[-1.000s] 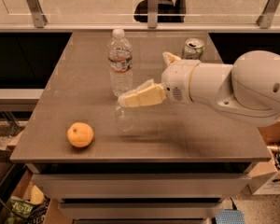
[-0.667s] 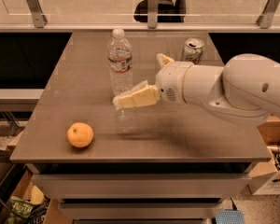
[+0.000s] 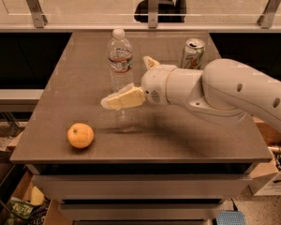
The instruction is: Pick water bottle
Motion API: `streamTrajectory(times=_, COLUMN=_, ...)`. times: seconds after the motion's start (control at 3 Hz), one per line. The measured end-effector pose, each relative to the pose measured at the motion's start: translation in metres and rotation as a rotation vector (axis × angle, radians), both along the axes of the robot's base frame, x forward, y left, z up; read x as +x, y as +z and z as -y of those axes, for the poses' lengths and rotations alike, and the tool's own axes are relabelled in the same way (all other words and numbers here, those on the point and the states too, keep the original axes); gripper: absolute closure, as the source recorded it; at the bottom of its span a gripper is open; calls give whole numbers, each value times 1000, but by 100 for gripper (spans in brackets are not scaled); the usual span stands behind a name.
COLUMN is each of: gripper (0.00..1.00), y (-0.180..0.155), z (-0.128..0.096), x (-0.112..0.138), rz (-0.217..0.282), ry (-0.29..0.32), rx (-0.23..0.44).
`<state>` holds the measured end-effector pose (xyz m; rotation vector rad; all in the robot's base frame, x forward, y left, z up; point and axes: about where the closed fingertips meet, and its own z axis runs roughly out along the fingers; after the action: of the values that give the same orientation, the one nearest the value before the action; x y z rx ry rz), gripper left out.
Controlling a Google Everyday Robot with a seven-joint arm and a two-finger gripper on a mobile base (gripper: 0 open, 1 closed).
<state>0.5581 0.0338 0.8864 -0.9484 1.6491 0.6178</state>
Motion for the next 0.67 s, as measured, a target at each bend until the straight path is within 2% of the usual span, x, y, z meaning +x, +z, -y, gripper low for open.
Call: streamTrajectory(times=0.67, gripper=0, y=8, z=-28, x=26, rz=61, ry=23, rx=-11)
